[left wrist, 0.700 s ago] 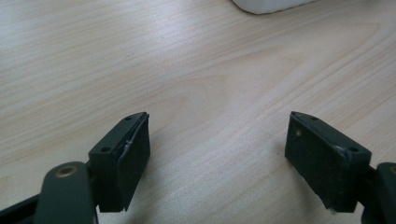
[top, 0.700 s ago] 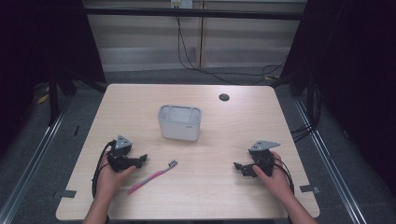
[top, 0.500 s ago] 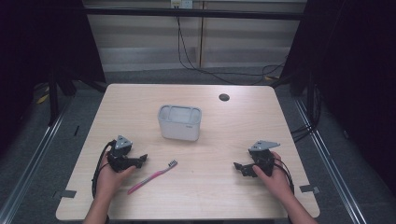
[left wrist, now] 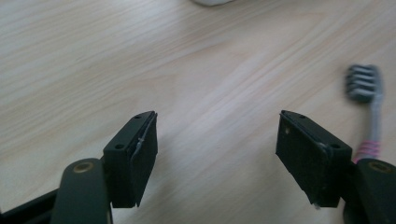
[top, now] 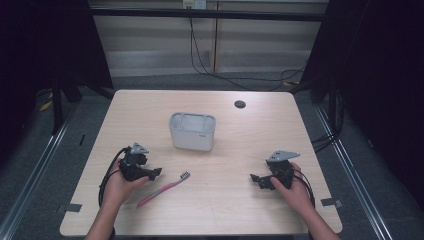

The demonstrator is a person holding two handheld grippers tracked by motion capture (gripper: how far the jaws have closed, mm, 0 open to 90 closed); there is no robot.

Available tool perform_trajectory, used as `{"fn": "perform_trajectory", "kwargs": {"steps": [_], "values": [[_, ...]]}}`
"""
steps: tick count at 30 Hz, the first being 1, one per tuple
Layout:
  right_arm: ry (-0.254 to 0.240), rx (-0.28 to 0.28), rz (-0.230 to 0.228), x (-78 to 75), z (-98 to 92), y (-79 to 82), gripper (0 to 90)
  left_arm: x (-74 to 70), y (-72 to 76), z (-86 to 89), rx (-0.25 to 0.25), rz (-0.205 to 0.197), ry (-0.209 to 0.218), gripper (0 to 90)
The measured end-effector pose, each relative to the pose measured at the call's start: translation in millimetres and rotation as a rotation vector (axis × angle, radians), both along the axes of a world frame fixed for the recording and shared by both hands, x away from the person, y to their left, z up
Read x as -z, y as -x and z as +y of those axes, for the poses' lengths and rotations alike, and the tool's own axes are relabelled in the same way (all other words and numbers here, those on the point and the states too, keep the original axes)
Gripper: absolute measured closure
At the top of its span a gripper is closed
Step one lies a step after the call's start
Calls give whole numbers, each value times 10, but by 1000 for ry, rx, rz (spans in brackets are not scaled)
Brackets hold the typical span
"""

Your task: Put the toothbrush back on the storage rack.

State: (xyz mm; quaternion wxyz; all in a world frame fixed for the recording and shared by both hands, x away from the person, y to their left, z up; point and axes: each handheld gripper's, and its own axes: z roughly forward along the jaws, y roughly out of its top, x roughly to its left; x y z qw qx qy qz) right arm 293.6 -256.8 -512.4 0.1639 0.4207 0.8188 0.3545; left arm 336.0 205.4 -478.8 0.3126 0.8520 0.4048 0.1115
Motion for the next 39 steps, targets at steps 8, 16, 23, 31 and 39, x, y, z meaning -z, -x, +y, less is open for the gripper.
{"fn": "perform_trajectory", "kwargs": {"steps": [8,16,23,31,39], "values": [[0,0,0,0,0,0,119,-118,13,-116,78,56,-52,307],[0,0,0,0,0,0,119,-224,18,-210,164,104,-94,317],[0,0,0,0,0,0,119,-248,16,-303,199,125,-124,326],[0,0,0,0,0,0,119,-265,17,-413,245,148,-134,327],[0,0,0,0,0,0,119,-267,15,-492,264,160,-149,341]]}}
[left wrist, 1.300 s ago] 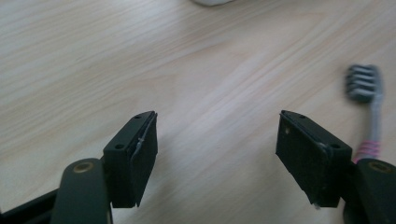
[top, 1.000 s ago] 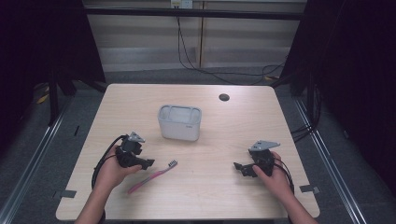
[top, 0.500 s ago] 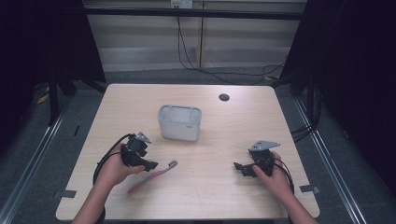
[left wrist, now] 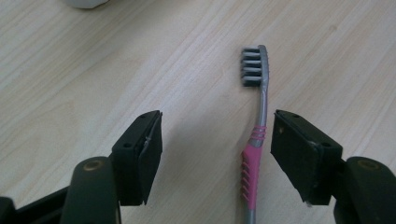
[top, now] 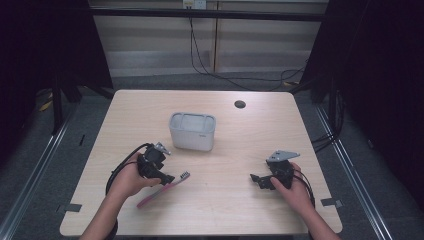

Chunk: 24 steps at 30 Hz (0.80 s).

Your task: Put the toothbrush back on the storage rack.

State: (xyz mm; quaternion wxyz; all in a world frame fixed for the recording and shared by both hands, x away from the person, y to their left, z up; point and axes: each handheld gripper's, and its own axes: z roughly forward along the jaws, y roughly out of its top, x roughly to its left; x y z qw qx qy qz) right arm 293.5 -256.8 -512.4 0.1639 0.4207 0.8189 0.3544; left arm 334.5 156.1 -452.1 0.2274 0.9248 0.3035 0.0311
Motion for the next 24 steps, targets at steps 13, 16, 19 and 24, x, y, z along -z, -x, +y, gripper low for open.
{"fn": "perform_trajectory", "kwargs": {"steps": [13,16,19,24], "values": [[0,0,0,0,0,0,119,58,12,-108,31,23,-40,393],[0,0,0,0,0,0,119,58,19,-131,43,31,-57,413],[0,0,0,0,0,0,119,66,32,-147,52,40,-68,432],[0,0,0,0,0,0,119,107,49,-162,60,59,-84,481]]}}
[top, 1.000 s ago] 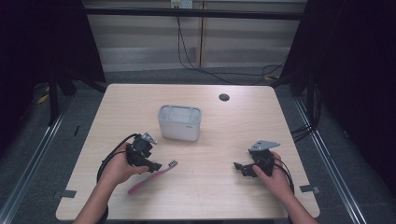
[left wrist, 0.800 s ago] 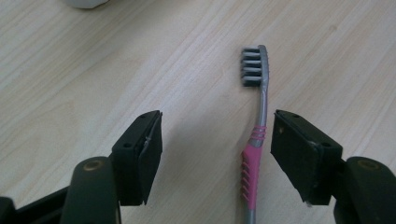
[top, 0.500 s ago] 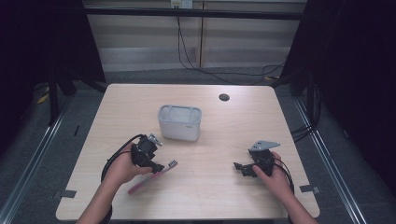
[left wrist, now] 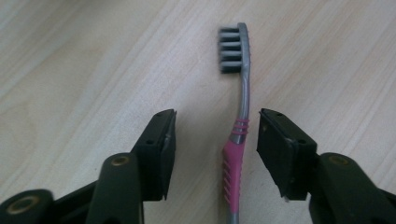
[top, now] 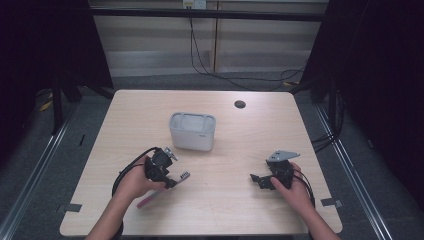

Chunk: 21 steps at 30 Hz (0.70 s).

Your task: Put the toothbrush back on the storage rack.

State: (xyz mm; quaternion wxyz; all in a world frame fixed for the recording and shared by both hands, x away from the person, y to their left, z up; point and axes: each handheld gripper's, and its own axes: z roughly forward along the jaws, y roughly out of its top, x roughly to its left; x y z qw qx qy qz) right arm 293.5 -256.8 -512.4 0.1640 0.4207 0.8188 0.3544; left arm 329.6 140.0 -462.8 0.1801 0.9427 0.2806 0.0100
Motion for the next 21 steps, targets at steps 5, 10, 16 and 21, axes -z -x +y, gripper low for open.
{"fn": "perform_trajectory", "kwargs": {"steps": [5,10,16,21], "values": [[0,0,0,0,0,0,119,21,15,-14,13,10,-7,541],[0,0,0,0,0,0,119,24,18,-19,14,21,-11,589],[0,0,0,0,0,0,119,16,28,-27,6,24,-5,635],[0,0,0,0,0,0,119,35,35,-52,6,32,-10,672]]}}
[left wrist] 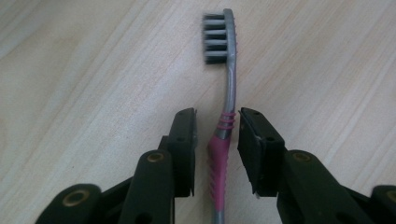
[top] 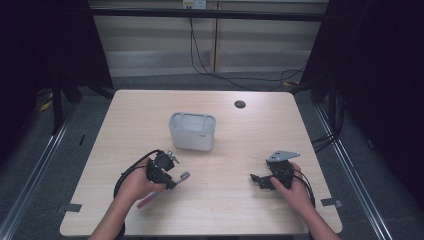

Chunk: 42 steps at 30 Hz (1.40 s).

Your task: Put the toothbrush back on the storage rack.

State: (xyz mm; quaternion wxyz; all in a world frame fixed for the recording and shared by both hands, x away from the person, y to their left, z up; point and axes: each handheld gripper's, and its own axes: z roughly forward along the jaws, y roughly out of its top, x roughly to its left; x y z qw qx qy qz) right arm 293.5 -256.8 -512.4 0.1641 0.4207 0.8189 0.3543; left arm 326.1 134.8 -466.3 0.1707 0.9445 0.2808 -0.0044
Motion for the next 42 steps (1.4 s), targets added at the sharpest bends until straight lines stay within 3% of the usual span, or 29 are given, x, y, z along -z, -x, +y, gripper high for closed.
{"fn": "perform_trajectory", "kwargs": {"steps": [13,19,22,32,42], "values": [[0,0,0,0,0,0,119,16,-8,-60,12,-2,-33,786],[0,0,0,0,0,0,119,10,-17,-83,-6,5,-40,807],[0,0,0,0,0,0,119,3,-33,-56,-38,13,-4,808],[0,0,0,0,0,0,119,-142,-55,9,-71,2,71,809],[0,0,0,0,0,0,119,-302,-76,125,-105,-44,148,809]]}}
